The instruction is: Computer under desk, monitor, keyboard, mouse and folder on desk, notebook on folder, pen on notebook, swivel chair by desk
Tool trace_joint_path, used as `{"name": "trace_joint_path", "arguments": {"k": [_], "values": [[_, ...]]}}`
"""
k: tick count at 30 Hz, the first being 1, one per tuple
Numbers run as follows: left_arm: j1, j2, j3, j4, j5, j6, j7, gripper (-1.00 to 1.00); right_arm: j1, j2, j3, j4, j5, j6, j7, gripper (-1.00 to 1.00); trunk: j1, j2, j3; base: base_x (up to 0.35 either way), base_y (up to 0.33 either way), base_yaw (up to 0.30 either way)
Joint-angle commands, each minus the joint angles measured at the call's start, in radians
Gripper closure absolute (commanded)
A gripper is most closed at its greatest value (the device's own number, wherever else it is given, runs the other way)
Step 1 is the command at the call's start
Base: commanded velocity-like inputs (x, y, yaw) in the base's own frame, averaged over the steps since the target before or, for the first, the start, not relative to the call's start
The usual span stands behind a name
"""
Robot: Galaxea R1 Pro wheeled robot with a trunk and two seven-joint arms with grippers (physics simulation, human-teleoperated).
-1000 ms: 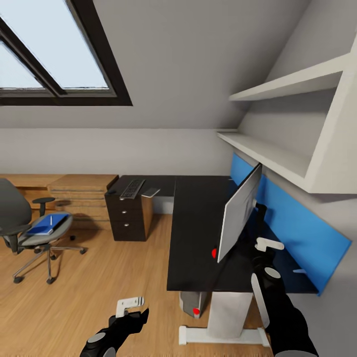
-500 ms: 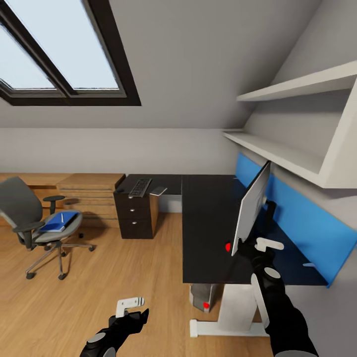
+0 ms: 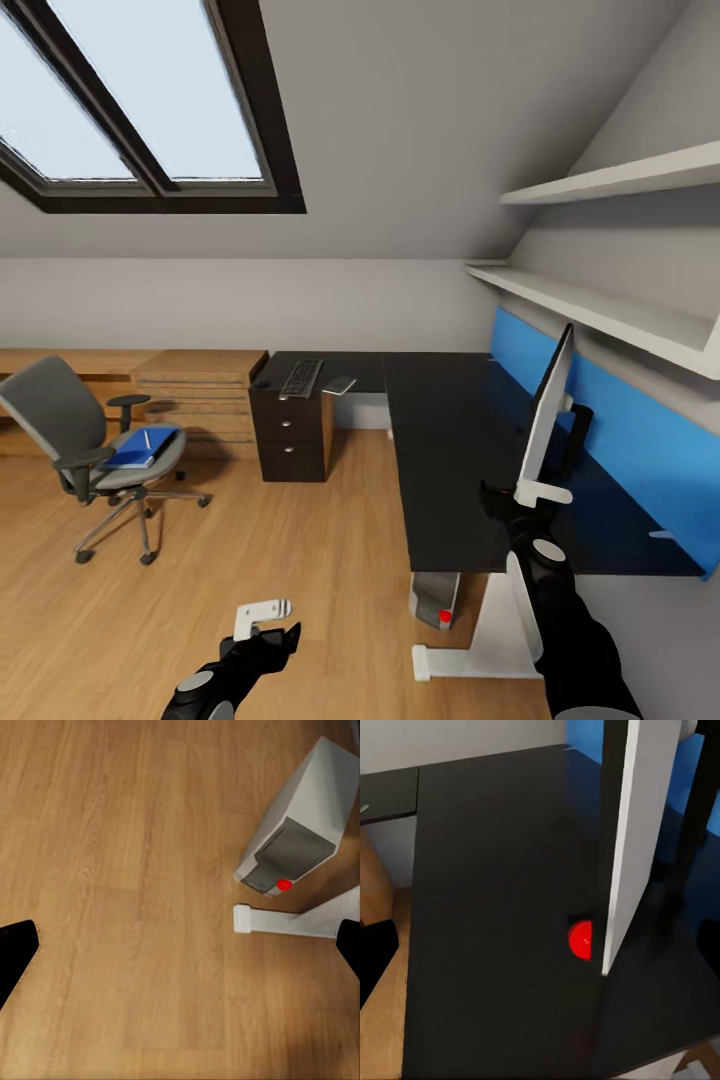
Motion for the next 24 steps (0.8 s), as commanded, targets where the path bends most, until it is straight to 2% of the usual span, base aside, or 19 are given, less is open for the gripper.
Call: {"name": "trace_joint_path", "arguments": {"k": [1,5,14,18,24], "values": [[-0.001,0.002,-0.004,-0.001,0.01,0.001,0.01,-1.0,0.0,0.001,-0.001,-0.001,0.005,0.006,-0.001,-1.0,0.001,-0.001,-0.001,0.025,0.163,0.0],[-0.001,0.001,-0.004,-0.001,0.01,0.002,0.01,-1.0,0.0,0.001,-0.002,-0.002,0.005,0.004,-0.002,-1.0,0.001,-0.001,-0.001,0.014,0.089,0.0],[-0.001,-0.001,-0.007,0.003,0.01,0.002,0.01,-1.0,-0.001,-0.001,-0.005,0.028,0.007,-0.103,-0.004,-1.0,0.001,-0.001,-0.001,0.02,0.007,0.0],[-0.001,-0.001,-0.007,0.003,0.009,0.001,0.011,-1.0,-0.001,-0.005,-0.007,0.086,0.007,-0.18,-0.008,-1.0,0.001,-0.001,-0.001,0.212,0.001,0.0],[-0.001,-0.001,-0.007,0.003,0.01,0.001,0.01,-1.0,0.0,-0.007,-0.007,0.117,0.007,-0.234,-0.032,-1.0,0.001,-0.001,-0.001,0.278,0.0,0.0]]}}
